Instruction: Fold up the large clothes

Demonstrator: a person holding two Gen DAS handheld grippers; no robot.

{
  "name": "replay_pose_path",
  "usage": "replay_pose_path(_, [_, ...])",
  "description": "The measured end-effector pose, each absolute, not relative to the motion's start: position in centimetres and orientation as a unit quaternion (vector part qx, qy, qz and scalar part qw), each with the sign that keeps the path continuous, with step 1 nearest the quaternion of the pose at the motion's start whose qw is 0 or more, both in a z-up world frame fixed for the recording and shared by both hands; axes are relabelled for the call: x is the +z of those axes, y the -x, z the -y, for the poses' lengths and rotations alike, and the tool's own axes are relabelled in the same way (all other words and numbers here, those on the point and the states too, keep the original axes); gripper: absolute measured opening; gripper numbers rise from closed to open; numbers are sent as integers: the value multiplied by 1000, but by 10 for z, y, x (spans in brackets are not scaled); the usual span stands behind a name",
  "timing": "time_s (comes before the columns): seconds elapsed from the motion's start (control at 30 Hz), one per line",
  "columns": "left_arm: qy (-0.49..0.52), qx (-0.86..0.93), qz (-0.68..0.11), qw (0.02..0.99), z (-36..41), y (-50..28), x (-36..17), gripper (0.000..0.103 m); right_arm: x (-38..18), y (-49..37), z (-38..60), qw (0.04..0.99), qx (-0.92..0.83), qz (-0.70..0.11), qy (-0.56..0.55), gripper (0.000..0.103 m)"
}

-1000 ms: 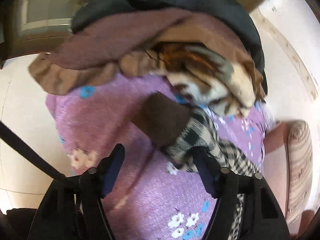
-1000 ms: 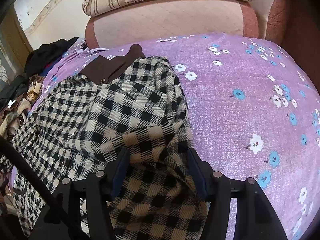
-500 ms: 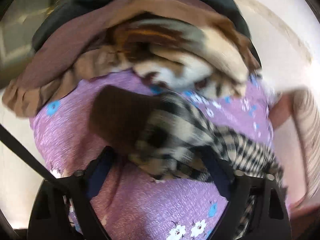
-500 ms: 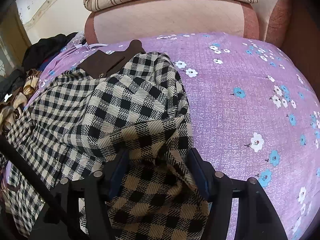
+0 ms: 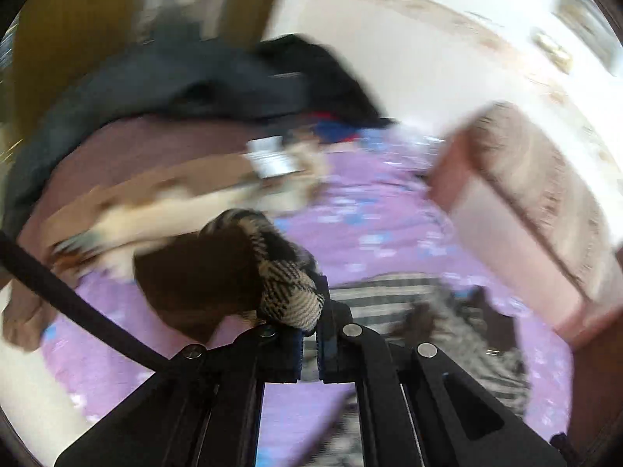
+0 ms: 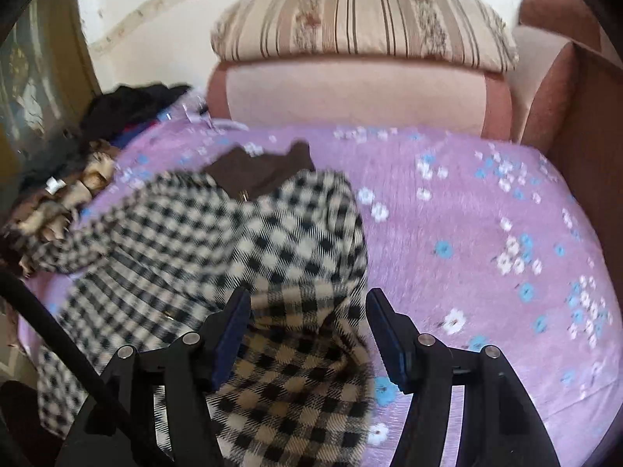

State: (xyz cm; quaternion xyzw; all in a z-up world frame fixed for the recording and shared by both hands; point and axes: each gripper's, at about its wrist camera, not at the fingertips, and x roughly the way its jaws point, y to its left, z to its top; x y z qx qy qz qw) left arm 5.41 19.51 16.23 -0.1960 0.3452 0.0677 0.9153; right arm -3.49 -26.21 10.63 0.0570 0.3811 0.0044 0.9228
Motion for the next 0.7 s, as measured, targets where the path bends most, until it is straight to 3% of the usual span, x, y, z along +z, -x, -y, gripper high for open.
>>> replay_pose_path(0.23, [150,-117,-376,907,-2,-89,181,4,117,49,309,931,-33,-348,-103,67])
replay_pose_path(0.5, [76,-257,-454,850,207,-96,114,7,100,48,401,907,-103,-361,-192,67])
replay_pose_path(0.57, [59,-263,-491,828,236,-95,87,32,94,50,419,902,-116,-361,-208,67])
replay_pose_path(0.67, [91,-269,-513,810,234,-84,71,58,86,48,440,893,-114,-366,-235,67])
replay_pose_path(0.7, [102,-272,-516,806,228,-80,69,61,83,48,442,892,-111,-366,-241,67])
